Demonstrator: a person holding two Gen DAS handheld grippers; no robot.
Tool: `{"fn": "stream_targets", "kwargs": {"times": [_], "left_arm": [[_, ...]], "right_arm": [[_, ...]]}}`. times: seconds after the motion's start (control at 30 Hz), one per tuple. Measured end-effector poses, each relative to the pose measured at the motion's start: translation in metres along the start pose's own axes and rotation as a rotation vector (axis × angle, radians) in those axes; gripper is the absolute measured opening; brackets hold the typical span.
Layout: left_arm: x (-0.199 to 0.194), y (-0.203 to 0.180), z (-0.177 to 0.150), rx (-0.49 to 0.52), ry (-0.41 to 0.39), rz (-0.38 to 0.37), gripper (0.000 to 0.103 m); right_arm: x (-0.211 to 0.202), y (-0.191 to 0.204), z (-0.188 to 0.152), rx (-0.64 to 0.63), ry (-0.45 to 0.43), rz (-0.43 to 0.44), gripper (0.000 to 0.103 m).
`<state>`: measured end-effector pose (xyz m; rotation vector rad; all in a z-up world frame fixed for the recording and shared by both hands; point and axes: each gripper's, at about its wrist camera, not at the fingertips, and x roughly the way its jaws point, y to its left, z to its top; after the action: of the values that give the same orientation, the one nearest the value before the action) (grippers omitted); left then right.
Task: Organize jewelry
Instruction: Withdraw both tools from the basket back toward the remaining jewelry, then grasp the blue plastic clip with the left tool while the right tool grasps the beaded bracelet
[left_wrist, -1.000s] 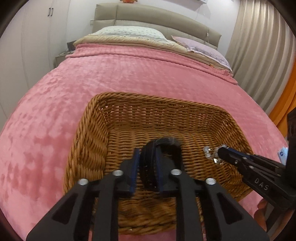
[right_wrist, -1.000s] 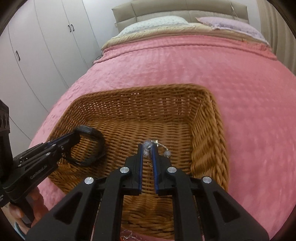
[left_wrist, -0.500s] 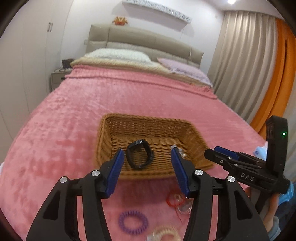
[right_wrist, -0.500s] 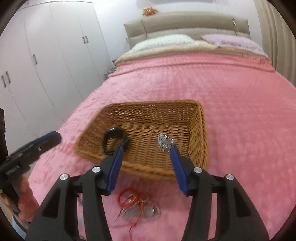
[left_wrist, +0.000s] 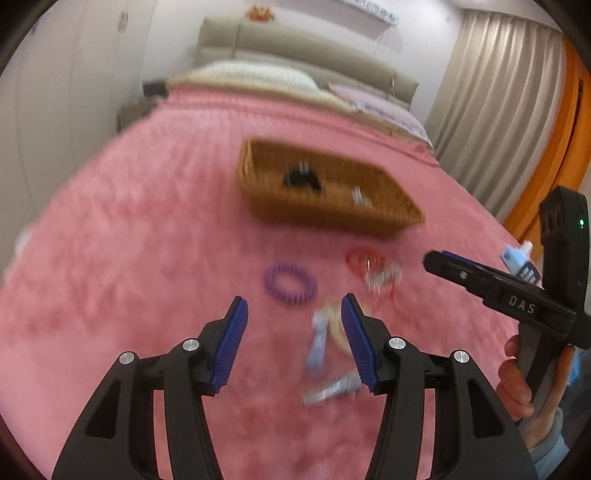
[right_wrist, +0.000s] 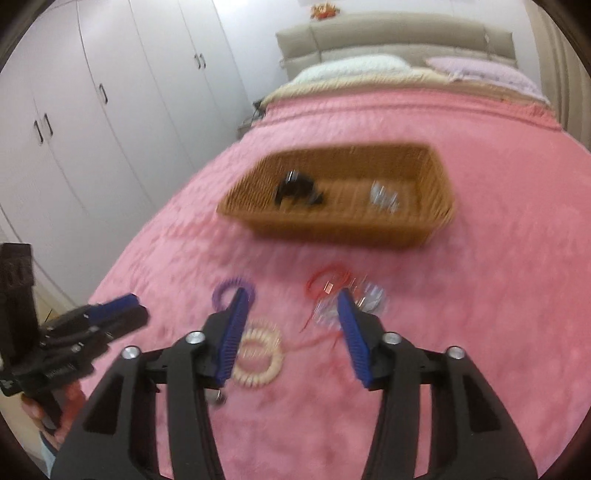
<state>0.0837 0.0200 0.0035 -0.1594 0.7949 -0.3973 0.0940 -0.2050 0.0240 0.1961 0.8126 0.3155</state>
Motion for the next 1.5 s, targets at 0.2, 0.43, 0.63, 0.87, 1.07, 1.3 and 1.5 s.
{"fn": "stream_targets", "kwargs": {"times": [0.2, 0.43, 0.63, 0.87, 1.07, 1.3, 1.5], "left_arm": [[0.032, 0.01, -0.027, -0.032, 0.068, -0.084, 0.049], [0.045, 0.007, -0.029, -0.015, 0.088, -0.077, 0.04], [0.052, 0.002, -0.028, -0.01, 0.121, -0.115, 0.041], [0.053, 0.0, -0.03, -0.011, 0.113, -0.115, 0.039], [0.055, -0.003, -0.031, 0.011, 0.108, -0.079, 0.034], [0.056, -0.004, -0.031, 0.021, 0.098, -0.03, 0.014], [0.046, 0.007, -0.03, -0.035, 0.052, -0.052, 0.01]], "right_arm": [[0.038, 0.006, -0.023, 0.05, 0.138, 0.077, 0.033], [0.064, 0.007, -0.027, 0.1, 0.185, 0.083, 0.032], [0.071, 0.006, -0.029, 0.118, 0.206, 0.079, 0.032], [0.067, -0.002, -0.029, 0.156, 0.196, 0.075, 0.012], [0.06, -0.009, -0.03, 0.193, 0.172, 0.091, 0.009], [0.039, -0.017, -0.035, 0.164, 0.135, 0.021, 0.009], [0.021, -0.037, -0.049, 0.151, 0.142, -0.067, 0.009]]}}
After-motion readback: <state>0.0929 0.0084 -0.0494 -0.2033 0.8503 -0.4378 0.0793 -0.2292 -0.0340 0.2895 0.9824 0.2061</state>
